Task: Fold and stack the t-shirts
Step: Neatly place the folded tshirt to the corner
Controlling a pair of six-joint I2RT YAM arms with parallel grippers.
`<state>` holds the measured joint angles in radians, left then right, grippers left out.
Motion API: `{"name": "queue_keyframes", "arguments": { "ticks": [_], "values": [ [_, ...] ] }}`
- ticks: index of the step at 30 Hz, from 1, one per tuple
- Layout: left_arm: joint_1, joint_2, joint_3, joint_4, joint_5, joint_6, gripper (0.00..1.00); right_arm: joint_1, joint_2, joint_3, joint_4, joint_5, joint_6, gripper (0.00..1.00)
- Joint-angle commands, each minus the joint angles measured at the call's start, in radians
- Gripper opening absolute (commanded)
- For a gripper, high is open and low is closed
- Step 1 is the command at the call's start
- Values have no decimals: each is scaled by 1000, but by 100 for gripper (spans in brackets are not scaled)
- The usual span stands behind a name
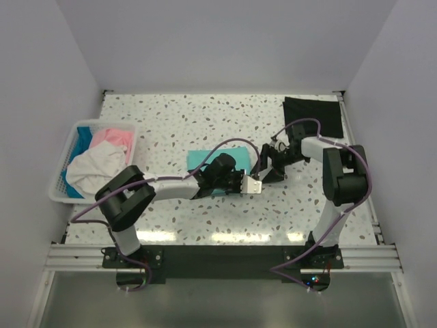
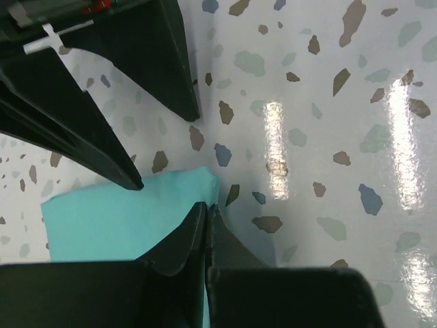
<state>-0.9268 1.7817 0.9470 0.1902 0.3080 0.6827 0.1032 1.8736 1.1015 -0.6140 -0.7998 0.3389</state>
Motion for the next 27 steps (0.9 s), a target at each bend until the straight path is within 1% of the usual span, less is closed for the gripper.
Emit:
{"name": "queue_keyframes", "arguments": {
  "ticks": [1,4,6,8,14,17,18,19,20,21,22,23,24,25,26,27],
  "values": [
    [8,-67,35,-5,72,-25,0,38,33,24,117,-85,86,76],
    [13,-71,42,-1,83,-29,0,59,51,3,227,-96,169,75],
    [14,-71,45,-5,82,-31,0,73,77,-3,273,-99,233,73],
    [17,-73,50,-3,82,-38,0,90,114,1,306,-81,262,68],
    [25,-97,46,-3,80,-58,0,102,199,41,393,-38,347,57],
    [28,-104,42,-6,79,-60,0,113,226,77,411,-1,367,47],
    [31,-104,42,-6,75,-61,0,118,232,95,425,11,371,41],
    [31,-104,44,-8,72,-64,0,124,243,109,422,10,371,24],
    [31,-102,52,-17,69,-66,2,125,248,122,413,14,364,14],
    [31,-99,59,-29,56,-68,9,127,245,150,386,36,350,0],
    [34,-99,68,-40,46,-80,17,128,236,165,358,57,333,0],
    [39,-103,85,-72,43,-90,31,124,226,185,327,77,284,0],
    [57,-117,94,-93,45,-103,37,121,219,233,259,94,255,0],
    [69,-128,113,-116,49,-132,42,116,202,262,222,149,218,0],
    [83,-139,119,-168,54,-147,50,113,197,296,185,175,143,0],
    [110,-159,125,-187,66,-162,53,110,197,373,116,207,100,0]
  ]
}}
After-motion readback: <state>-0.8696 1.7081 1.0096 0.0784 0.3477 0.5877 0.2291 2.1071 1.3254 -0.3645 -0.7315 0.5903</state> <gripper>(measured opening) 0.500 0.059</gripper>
